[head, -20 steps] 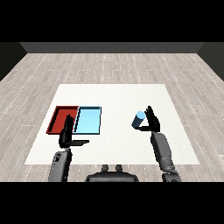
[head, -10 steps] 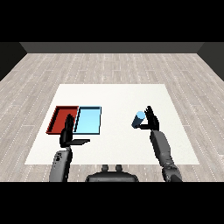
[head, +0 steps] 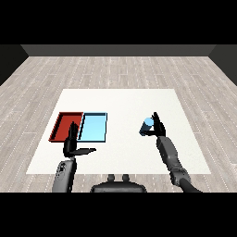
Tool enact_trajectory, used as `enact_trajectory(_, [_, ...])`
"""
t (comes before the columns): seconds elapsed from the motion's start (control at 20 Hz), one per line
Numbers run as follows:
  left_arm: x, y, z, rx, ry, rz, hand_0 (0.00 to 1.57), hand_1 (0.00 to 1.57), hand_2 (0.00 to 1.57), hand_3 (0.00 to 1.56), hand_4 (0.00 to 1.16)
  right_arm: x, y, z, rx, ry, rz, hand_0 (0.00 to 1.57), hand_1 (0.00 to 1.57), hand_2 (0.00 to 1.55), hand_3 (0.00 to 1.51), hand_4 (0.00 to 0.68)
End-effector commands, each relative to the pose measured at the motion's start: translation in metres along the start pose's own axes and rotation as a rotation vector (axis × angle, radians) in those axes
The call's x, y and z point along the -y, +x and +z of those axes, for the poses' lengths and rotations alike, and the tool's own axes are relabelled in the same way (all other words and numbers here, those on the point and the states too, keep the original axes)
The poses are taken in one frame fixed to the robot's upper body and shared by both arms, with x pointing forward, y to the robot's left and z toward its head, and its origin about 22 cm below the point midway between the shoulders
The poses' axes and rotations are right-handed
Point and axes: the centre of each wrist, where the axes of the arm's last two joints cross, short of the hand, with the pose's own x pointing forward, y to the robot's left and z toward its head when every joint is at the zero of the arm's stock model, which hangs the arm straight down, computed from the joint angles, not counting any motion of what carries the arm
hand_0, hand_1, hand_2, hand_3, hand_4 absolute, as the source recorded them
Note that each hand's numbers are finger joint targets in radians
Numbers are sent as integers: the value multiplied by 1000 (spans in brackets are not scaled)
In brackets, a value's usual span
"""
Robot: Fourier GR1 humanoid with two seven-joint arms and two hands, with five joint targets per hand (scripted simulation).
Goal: Pick the blue can and put it in the blue box
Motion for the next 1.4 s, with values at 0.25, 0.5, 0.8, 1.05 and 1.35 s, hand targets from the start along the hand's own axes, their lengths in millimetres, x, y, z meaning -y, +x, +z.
enact_trajectory(0.25, [13, -7, -22, 15, -4, -3, 0, 0, 0, 0, 0, -15, -16, 3, -4, 11, -25, 0, 0, 0, 0, 0])
enact_trajectory(0.5, [3, -2, -9, 8, 10, -15, 0, 0, 0, 0, 0, -22, -5, -11, -29, 34, -46, 0, 0, 0, 0, 0])
enact_trajectory(0.8, [-2, 5, -14, 2, -15, 40, 0, 0, 0, 0, 0, -22, -13, -13, -36, -7, -13, 0, 0, 0, 0, 0])
enact_trajectory(1.05, [14, -14, -13, 9, 23, 6, 0, 0, 0, 0, 0, -32, -2, -25, -32, -43, -57, 0, 0, 0, 0, 0])
enact_trajectory(1.35, [9, 0, -6, 15, 6, 38, 0, 0, 0, 0, 0, -28, -2, -25, -107, -135, 94, 1466, 1466, 1466, 1446, 536])
